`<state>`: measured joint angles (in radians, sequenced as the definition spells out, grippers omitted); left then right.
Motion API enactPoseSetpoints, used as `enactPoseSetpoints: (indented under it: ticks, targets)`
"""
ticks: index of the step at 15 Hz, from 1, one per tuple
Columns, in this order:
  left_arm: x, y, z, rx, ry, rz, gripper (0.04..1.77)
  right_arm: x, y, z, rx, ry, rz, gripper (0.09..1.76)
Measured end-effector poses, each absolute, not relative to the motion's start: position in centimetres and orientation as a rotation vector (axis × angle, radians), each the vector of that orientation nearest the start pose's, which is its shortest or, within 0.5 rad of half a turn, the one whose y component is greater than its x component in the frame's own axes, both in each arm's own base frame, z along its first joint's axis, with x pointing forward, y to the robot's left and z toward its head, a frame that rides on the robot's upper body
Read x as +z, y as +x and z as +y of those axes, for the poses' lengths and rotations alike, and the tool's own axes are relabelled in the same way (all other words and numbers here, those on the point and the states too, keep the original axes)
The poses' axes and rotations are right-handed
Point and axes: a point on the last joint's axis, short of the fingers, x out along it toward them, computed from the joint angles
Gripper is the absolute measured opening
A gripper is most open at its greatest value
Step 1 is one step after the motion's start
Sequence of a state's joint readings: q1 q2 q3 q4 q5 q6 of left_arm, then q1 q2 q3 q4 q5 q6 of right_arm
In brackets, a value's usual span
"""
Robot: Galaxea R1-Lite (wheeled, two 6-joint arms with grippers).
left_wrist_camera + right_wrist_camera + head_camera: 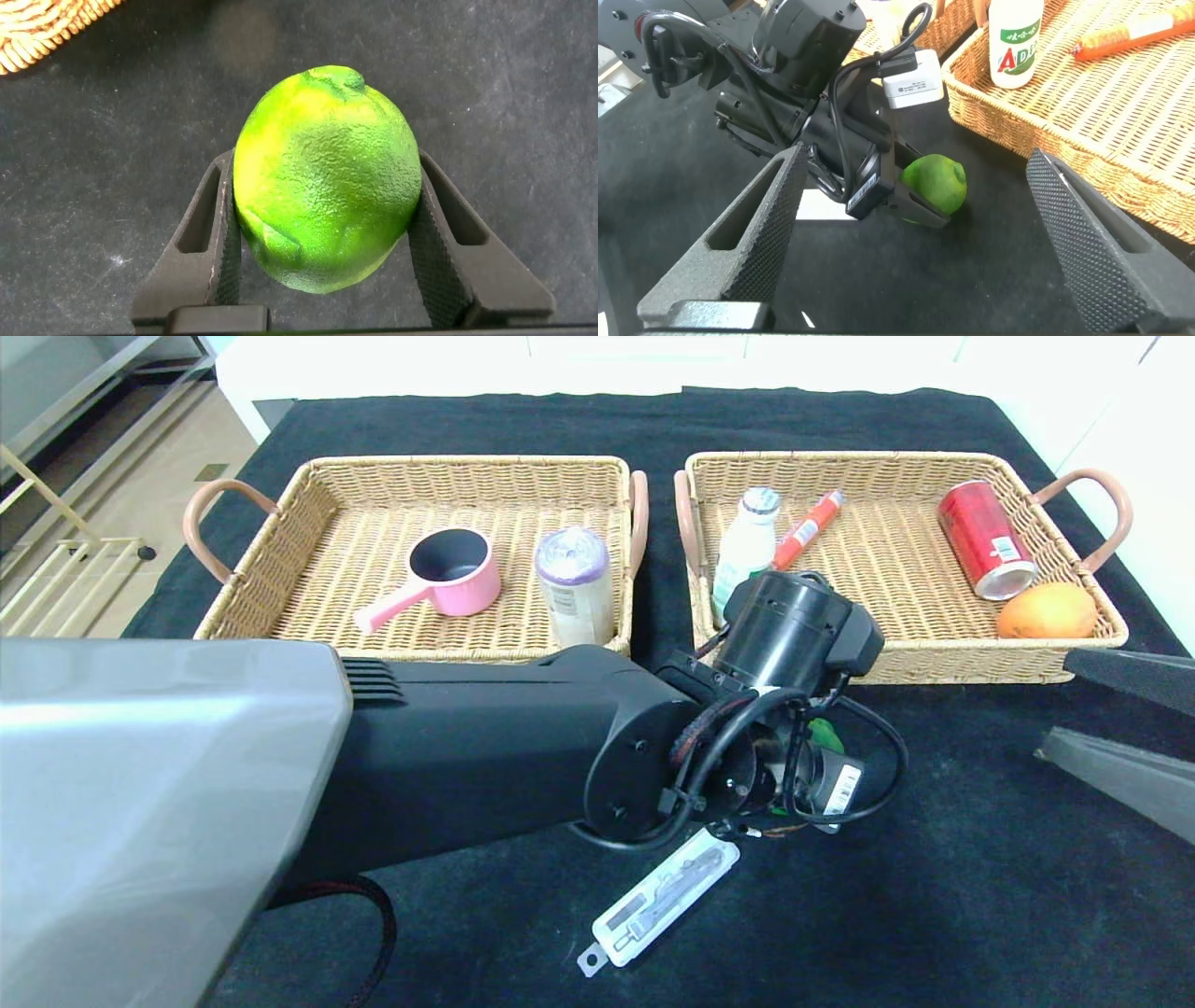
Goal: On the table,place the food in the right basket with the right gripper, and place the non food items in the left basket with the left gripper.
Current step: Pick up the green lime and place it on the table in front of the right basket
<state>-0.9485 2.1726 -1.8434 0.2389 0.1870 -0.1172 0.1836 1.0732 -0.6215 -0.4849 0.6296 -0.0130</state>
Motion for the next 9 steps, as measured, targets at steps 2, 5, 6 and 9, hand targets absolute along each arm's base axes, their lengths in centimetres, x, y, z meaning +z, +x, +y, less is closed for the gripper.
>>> enactPoseSetpoints:
  ticks: [2,5,6,9]
  targets:
    - [20.64,26.33,-35.98,-0.706,0.206,0.534,1.14,25.80,14.10,3.97,0.813,-0.019,-0.035,1.71]
    - [20.50,26.40,-35.97,-0.702,0.210,0.539,1.32,25.78,14.14,3.98,0.814,-0.019,-0.035,1.71]
    - [20.50,26.38,-36.00,-0.703,0.209,0.539,1.36,25.76,14.15,3.98,0.814,-0.019,-0.033,1.71]
    - [20.66,26.30,-35.90,-0.702,0.206,0.536,1.47,25.74,14.20,3.99,0.814,-0.018,-0.031,1.71]
